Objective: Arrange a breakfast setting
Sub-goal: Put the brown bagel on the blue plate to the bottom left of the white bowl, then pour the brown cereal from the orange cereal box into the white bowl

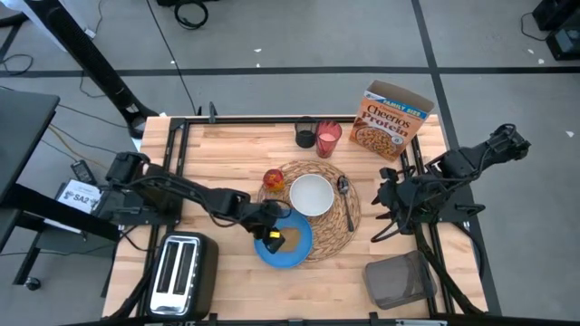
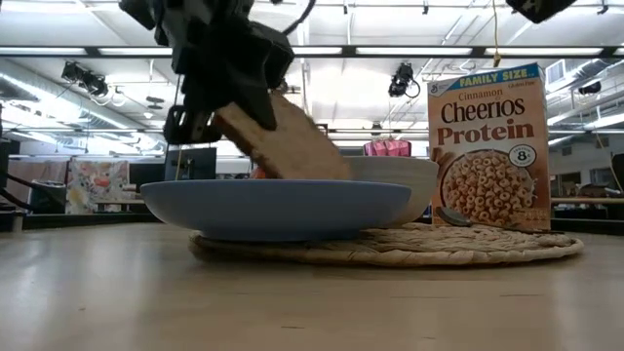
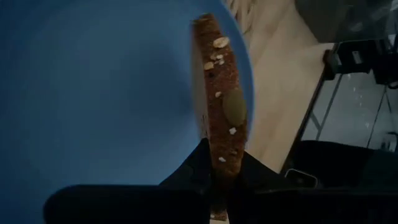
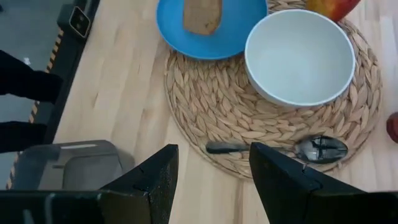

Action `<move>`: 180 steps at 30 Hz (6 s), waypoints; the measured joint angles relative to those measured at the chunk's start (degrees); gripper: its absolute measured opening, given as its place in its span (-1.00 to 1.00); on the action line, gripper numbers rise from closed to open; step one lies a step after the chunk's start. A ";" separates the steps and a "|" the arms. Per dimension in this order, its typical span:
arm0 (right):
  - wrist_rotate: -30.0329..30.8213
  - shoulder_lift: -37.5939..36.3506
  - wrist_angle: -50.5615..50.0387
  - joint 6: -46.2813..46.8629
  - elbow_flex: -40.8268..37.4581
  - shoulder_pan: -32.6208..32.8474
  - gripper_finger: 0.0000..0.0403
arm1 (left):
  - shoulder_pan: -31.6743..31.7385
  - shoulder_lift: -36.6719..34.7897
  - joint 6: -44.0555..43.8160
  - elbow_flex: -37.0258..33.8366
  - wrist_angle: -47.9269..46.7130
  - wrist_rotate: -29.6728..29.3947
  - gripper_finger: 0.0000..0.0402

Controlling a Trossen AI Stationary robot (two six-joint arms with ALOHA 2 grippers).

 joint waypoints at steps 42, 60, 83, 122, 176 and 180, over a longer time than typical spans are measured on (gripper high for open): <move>16.44 -2.33 17.37 -28.64 11.34 -19.78 0.19 | 6.22 -1.25 -4.13 5.63 -18.37 5.49 -0.14; 16.95 10.22 -15.33 -16.06 40.37 -42.84 0.35 | 7.76 -15.31 22.51 24.37 -37.50 -23.27 -0.14; -3.90 22.84 -18.03 -36.04 35.38 -77.48 0.25 | 1.74 -28.98 53.07 24.32 -4.35 -16.04 -0.14; -11.91 9.68 -28.76 -34.15 35.29 -68.05 -0.99 | 15.40 -20.78 45.05 24.32 -14.94 -16.70 0.41; -18.36 5.82 -21.40 -47.10 35.40 -37.07 -1.00 | 17.91 7.67 41.91 24.30 23.20 -0.30 0.56; -17.56 7.41 -21.29 -45.30 35.40 -37.03 -1.00 | 17.54 7.67 41.96 24.30 22.75 -0.27 0.56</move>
